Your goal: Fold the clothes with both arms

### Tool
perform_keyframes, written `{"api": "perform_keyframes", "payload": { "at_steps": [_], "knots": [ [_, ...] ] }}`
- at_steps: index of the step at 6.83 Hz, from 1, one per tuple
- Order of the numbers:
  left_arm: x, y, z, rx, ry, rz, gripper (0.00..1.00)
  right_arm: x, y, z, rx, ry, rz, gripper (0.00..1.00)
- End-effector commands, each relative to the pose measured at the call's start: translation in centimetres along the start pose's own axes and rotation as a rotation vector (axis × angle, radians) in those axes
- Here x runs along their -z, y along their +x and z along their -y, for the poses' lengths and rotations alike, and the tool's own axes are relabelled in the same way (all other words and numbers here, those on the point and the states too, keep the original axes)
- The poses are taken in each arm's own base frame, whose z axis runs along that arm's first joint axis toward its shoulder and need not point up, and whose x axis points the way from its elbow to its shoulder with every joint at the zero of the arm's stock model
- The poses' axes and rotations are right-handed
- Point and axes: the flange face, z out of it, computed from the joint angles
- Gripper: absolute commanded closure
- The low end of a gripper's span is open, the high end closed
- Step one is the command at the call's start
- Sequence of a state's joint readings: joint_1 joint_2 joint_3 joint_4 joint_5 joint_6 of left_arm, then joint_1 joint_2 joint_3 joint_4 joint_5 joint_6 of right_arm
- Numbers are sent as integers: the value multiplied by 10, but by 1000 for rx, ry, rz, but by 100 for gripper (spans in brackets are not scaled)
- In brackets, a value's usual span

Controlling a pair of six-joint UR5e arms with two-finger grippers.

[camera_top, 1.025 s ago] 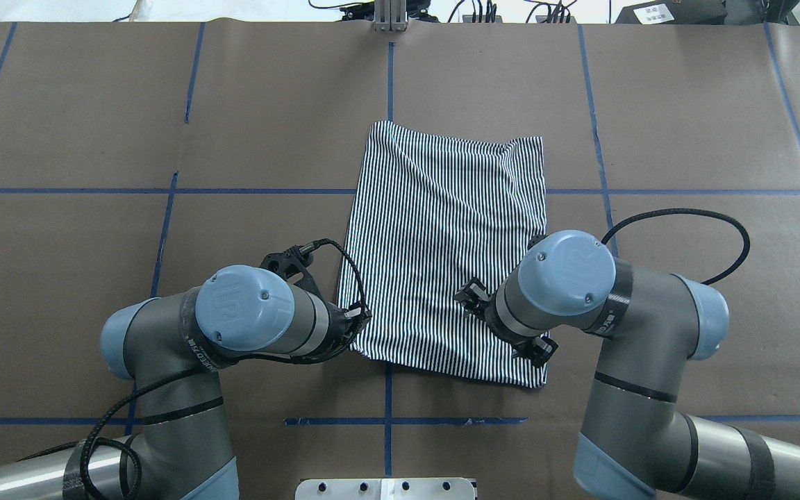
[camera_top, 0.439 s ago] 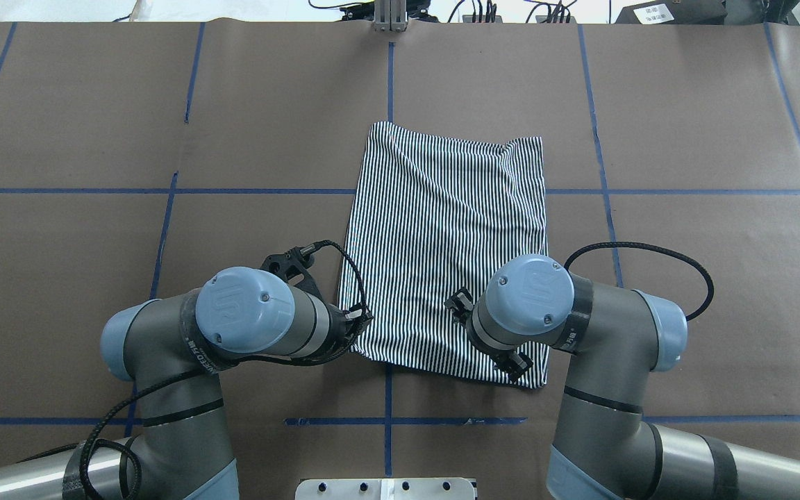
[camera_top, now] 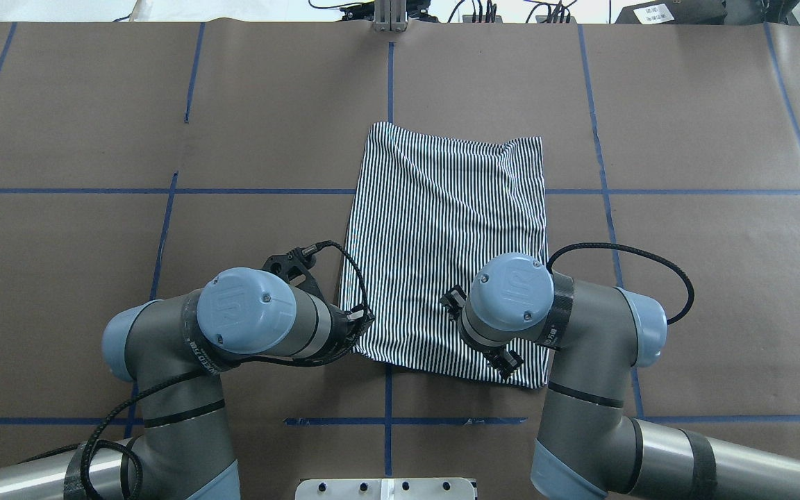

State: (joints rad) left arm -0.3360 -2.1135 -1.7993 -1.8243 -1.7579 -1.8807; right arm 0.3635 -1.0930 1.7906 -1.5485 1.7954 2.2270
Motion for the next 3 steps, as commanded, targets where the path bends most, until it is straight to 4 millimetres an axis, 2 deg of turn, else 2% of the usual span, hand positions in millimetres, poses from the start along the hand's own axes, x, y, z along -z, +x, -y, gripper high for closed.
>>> {"api": "perform_keyframes", "payload": {
  "at_steps": [1, 3],
  "knots": [
    [0, 1, -1, -1, 0, -1, 100, -5, 4, 6, -15, 22, -30, 0],
    [0, 1, -1, -1, 0, -1, 100, -7, 8, 4, -14, 27, -39, 1]
  ]
}}
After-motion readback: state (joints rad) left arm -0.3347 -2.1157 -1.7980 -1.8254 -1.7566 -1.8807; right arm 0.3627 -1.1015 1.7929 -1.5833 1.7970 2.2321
